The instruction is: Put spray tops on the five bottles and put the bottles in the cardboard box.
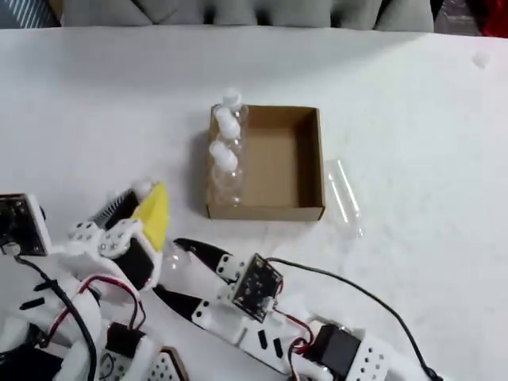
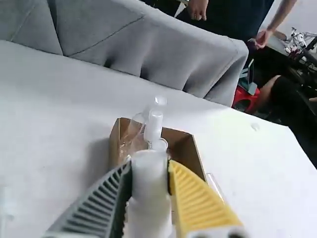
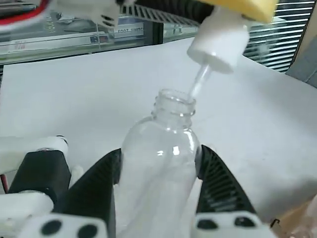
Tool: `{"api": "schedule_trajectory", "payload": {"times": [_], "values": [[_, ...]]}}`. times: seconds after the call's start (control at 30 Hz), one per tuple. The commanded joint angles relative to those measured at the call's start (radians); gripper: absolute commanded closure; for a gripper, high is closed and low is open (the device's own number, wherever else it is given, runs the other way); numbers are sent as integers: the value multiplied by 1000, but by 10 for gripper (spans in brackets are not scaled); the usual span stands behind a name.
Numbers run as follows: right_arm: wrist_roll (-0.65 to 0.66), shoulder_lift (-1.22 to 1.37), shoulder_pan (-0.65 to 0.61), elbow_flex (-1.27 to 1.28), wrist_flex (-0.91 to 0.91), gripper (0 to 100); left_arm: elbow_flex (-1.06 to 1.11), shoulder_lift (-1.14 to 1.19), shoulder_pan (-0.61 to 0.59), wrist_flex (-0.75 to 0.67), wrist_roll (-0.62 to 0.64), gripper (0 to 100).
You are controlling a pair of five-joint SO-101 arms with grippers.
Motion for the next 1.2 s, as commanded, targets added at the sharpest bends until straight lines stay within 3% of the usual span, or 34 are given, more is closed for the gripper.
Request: {"api": "schedule_trajectory", "payload": {"times": [0.0, 0.17, 0.37, 0.63, 0.77, 0.97, 1.17], "values": [[-6, -15, -7, -9, -27, 982, 2, -10, 19, -3, -14, 980], [-8, -15, -5, -9, -27, 982, 0, -10, 28, 41, -25, 980], [-8, -21, -5, -9, -27, 982, 2, -10, 28, 135, -204, 980], [-8, -16, -5, -9, -27, 983, 2, -21, 54, 146, -207, 980], [-8, -19, -5, -9, -27, 983, 12, -139, 136, 146, -207, 979], [-8, -22, -4, -9, -24, 983, 120, -237, 139, 144, -213, 976], [-8, -22, -4, -9, -21, 983, 115, -239, 139, 164, -207, 780]]}}
